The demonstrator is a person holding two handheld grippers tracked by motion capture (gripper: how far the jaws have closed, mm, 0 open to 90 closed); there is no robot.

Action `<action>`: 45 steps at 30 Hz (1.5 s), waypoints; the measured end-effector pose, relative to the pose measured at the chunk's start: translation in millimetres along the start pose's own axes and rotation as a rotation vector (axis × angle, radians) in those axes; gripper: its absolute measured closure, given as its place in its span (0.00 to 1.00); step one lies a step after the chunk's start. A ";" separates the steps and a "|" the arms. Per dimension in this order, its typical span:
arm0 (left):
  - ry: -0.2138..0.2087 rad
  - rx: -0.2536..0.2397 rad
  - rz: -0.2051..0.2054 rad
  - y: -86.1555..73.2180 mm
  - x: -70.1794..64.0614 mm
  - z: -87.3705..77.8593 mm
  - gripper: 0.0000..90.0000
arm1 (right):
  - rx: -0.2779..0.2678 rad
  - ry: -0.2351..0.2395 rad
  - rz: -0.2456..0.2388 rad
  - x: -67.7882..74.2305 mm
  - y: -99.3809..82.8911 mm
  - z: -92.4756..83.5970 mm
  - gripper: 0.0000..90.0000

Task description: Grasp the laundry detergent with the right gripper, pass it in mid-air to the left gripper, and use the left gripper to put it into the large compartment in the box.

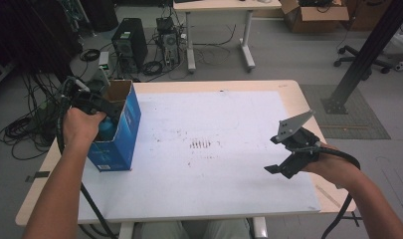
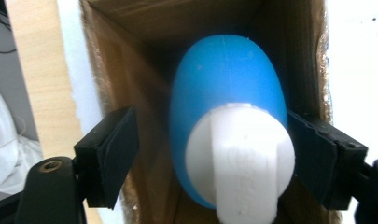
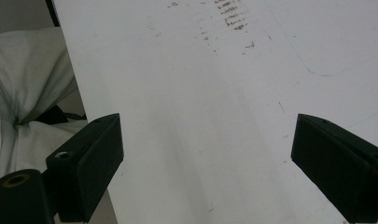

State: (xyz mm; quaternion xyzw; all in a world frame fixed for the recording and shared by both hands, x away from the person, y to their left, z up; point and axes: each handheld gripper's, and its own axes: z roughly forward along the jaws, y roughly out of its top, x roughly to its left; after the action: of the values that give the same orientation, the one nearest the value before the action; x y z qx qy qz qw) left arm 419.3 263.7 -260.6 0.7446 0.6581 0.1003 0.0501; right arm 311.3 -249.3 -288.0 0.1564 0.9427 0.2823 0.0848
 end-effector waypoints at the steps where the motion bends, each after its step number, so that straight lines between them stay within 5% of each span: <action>1: 0.002 -0.001 0.001 0.3 0.2 -1.6 0.23 | 0.000 0.000 0.000 0.0 0.0 0.0 0.10; 15: -0.031 -0.036 0.021 -0.9 2.1 -30.0 0.19 | -0.009 -0.016 -0.001 2.3 1.4 -6.2 0.10; 24: -0.050 -0.071 0.085 -2.5 -7.0 -54.3 0.16 | -0.007 -0.017 -0.004 4.6 3.6 -7.3 0.10; 45: -0.092 -0.121 0.338 -2.6 -81.2 -85.8 0.09 | -0.013 -0.022 0.004 6.9 4.3 -14.3 0.09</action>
State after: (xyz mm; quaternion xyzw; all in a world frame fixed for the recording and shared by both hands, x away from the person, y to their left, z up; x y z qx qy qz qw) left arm 389.1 178.7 -184.3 0.8439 0.5133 0.1126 0.1076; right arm 302.4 -250.8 -274.3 0.1607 0.9395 0.2869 0.0958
